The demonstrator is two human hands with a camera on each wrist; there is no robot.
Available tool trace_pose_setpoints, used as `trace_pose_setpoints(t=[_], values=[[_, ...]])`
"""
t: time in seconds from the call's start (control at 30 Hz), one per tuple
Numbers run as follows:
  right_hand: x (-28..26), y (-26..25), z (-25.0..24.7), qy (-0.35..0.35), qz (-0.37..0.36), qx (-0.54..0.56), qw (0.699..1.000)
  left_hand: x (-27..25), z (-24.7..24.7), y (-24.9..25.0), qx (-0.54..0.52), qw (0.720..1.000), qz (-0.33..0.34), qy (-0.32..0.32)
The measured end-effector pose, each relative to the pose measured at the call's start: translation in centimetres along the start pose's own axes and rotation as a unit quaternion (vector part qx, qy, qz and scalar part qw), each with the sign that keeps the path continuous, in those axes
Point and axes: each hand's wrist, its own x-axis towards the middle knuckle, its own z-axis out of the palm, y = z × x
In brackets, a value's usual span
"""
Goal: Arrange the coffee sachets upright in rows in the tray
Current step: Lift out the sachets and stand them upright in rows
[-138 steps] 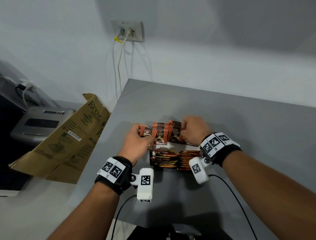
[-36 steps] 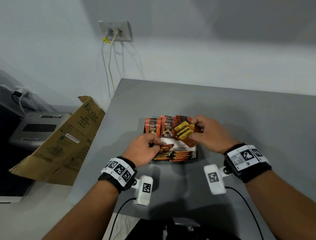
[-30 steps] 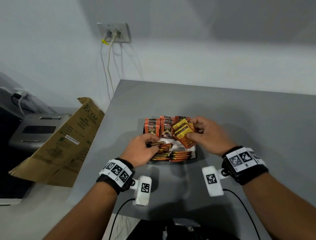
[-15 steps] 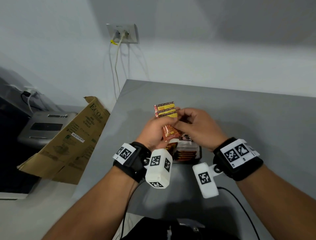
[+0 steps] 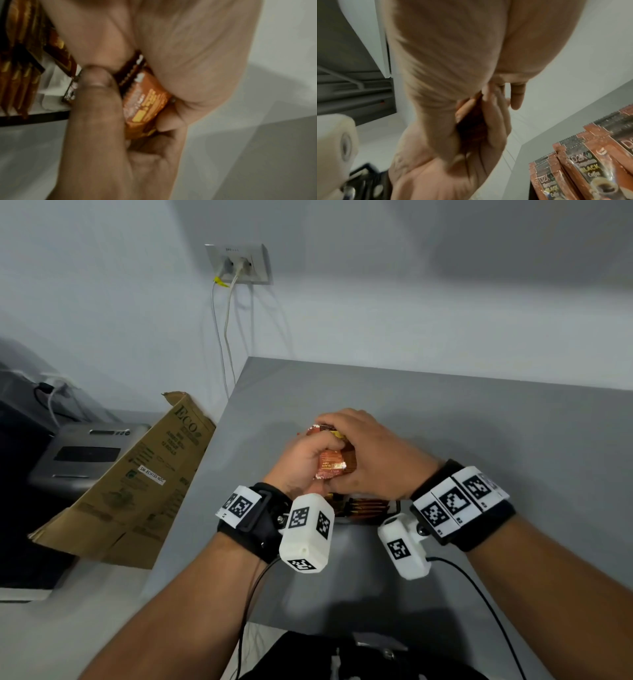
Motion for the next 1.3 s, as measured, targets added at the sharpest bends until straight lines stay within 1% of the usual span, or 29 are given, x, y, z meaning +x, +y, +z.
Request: trace_pose_setpoints(t=[0.07,0.17,0.27,0.33,0.43,0.5,0.6,0.67,0.73,0.77,0.83,0.87,0.9,1.0,1.03,1.1,1.13,1.17,1.2,1.27,1.3], values=[[-0.3,0.0,-0.3,0.017,0.038,0.072,0.996,0.2,-0.4,0.0,-0.001,0.999,0.033,0.007],[-0.8,0.9,-0.5,0.074,0.102,0.212,0.969,0.1,-0.9,0.0,0.004,0.999,0.042,0.003],[-1.1,1.3,0.1,0.094,0.096,0.289,0.948,0.1,-1.0,-0.3,0.002,0.999,0.051,-0.009],[-1.2,1.1,0.5,0.124,0.105,0.295,0.942,0.2,-0.8,-0.6,-0.012,0.999,0.045,-0.01],[-1.0,0.8,0.5,0.17,0.123,0.278,0.937,-0.1,-0.6,-0.7,-0.01,1.0,0.015,-0.007],[-0.9,0.5,0.3,0.172,0.128,0.27,0.939,-0.1,-0.7,-0.9,0.001,1.0,0.001,-0.009],[-1.1,0.2,0.1,0.171,0.131,0.309,0.926,0.1,-1.1,-1.0,0.008,1.0,-0.009,-0.016],[-1.1,0.3,-0.2,0.215,0.125,0.31,0.918,0.1,-1.4,-0.8,-0.011,1.0,-0.016,-0.005],[-1.4,0.7,-0.5,0.253,0.099,0.293,0.917,0.2,-1.8,-0.6,-0.044,0.999,-0.014,0.013],[-1.5,0.8,-0.4,0.248,0.087,0.281,0.923,0.1,-2.0,-0.6,-0.054,0.998,-0.01,0.018],[-2.0,0.7,0.3,0.202,0.077,0.256,0.942,0.0,-2.1,-0.7,-0.054,0.998,0.01,0.023],[-2.3,0.7,0.8,0.182,0.079,0.252,0.947,0.0,-2.1,-0.7,-0.042,0.998,0.024,0.031],[-2.4,0.8,1.2,0.178,0.087,0.259,0.945,0.0,-2.1,-0.7,-0.022,0.998,0.038,0.037],[-2.2,1.1,1.6,0.223,0.139,0.316,0.912,-0.1,-1.8,-0.6,0.034,0.996,0.082,0.027],[-2.0,1.2,1.6,0.228,0.157,0.322,0.905,-0.1,-1.7,-0.6,0.047,0.995,0.09,0.018],[-1.6,1.4,1.5,0.211,0.184,0.323,0.904,0.0,-1.5,-0.6,0.047,0.995,0.088,0.007],[-1.5,1.4,1.5,0.205,0.194,0.334,0.899,-0.1,-1.6,-0.7,0.035,0.997,0.075,0.006],[-1.5,1.5,1.3,0.207,0.203,0.357,0.888,-0.1,-1.7,-0.7,0.023,0.998,0.061,0.004],[-1.5,1.5,1.1,0.214,0.209,0.396,0.868,-0.1,-1.8,-0.6,0.014,0.999,0.051,0.003],[-1.5,1.6,0.6,0.215,0.21,0.506,0.808,-0.1,-2.1,-0.6,0.012,0.999,0.044,0.002],[-1.6,1.5,0.4,0.202,0.205,0.553,0.782,-0.1,-2.1,-0.7,0.018,0.999,0.048,0.004]])
